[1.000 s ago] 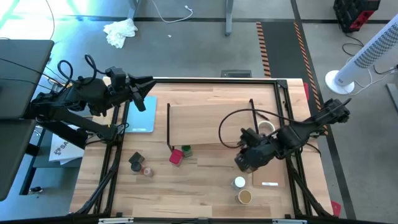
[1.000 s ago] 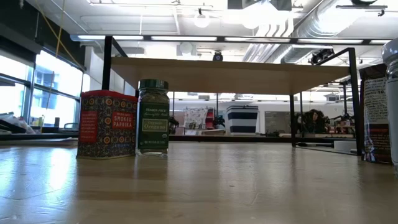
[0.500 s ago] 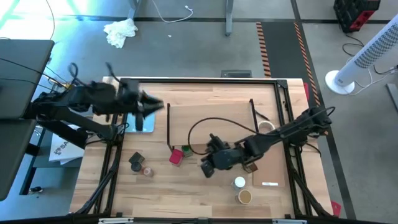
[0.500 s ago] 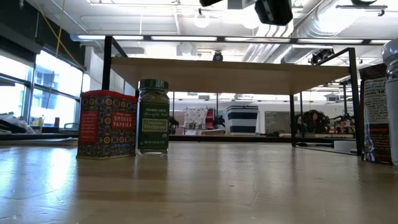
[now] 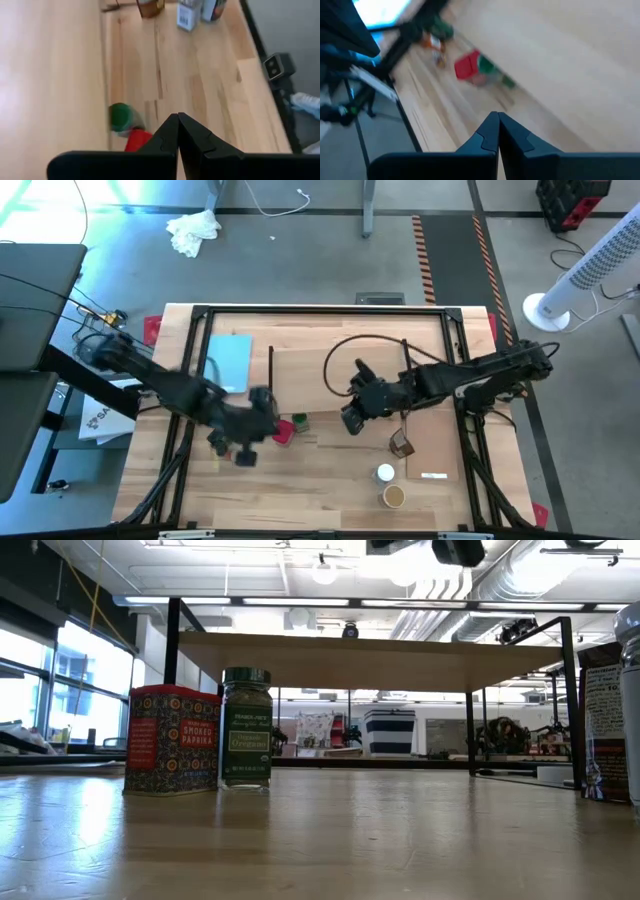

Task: Shelf spices
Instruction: Move the green seasoning bottle to the middle left of the table, then move the orange seasoning bag to the bottom right of the table, then adjust the shelf

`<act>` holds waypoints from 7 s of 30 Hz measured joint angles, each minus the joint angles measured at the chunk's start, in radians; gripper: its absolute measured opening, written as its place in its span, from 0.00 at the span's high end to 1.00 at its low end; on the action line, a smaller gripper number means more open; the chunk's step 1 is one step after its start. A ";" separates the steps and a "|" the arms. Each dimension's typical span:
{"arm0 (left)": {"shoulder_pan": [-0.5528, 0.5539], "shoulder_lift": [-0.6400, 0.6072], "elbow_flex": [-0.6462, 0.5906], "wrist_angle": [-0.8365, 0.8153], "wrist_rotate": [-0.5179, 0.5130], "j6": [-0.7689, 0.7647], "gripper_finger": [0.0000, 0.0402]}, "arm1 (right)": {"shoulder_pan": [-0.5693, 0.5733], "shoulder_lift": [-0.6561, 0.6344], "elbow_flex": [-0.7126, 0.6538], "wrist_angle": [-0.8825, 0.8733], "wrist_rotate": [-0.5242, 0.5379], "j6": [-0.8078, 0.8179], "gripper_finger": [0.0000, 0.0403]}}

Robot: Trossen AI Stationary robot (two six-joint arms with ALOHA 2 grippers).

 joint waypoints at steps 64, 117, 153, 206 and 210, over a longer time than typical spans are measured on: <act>0.327 0.317 -0.078 0.120 0.185 0.047 1.00 | -0.090 0.076 -0.002 -0.121 0.050 0.053 1.00; 0.133 -0.138 -0.112 0.239 -0.160 -0.094 1.00 | 0.377 -0.072 -0.096 -0.701 -0.084 0.815 1.00; 0.139 -0.139 -0.112 0.269 -0.128 -0.106 1.00 | 0.141 -0.260 -0.724 0.081 -0.150 0.525 1.00; 0.198 -0.394 -0.112 0.347 0.012 0.059 1.00 | 0.333 -0.398 -0.559 0.315 0.230 0.440 1.00; 0.273 -0.446 -0.111 0.313 0.012 0.106 1.00 | 0.293 -0.413 -0.453 0.160 0.364 0.425 1.00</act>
